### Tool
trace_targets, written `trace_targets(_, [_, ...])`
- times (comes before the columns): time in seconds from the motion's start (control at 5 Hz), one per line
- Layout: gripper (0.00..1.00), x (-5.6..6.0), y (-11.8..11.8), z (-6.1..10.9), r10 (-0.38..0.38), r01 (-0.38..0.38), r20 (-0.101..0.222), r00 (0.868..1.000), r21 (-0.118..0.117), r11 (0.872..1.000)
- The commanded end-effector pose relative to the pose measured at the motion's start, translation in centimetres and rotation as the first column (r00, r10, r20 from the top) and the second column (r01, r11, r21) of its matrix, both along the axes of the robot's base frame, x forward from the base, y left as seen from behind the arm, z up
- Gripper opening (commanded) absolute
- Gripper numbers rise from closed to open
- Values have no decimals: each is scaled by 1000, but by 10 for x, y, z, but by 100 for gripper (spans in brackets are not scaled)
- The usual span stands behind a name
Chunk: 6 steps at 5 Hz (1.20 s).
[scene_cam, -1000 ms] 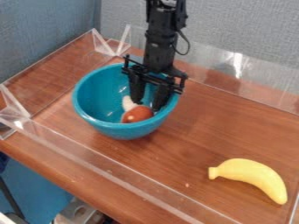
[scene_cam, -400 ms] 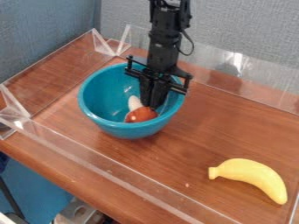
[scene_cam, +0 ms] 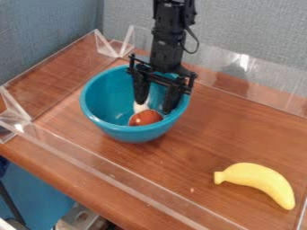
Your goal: Remove the mushroom from the blue bowl and put it on the table
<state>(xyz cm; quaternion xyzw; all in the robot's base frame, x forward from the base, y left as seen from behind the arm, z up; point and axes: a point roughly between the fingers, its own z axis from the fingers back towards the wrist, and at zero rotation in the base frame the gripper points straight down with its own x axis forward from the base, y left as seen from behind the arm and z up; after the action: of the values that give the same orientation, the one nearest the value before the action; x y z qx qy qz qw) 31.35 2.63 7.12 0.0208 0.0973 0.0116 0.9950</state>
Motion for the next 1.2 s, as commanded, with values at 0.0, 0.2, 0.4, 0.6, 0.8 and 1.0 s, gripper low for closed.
trace_targets(0.0, [0,8,0,28,-6,5,93,996,5,1000])
trace_targets(0.2, [0,7,0,31,-6,6,98,995,1,1000])
trace_targets(0.4, [100,6,0,32,-6,6,91,996,0,1000])
trace_targets(0.6, [100,5,0,32,-7,7,81,997,0,1000])
trace_targets(0.8, [0,4,0,34,-7,8,82,997,0,1000])
trace_targets(1.0, [0,2,0,36,-8,9,85,996,-2,1000])
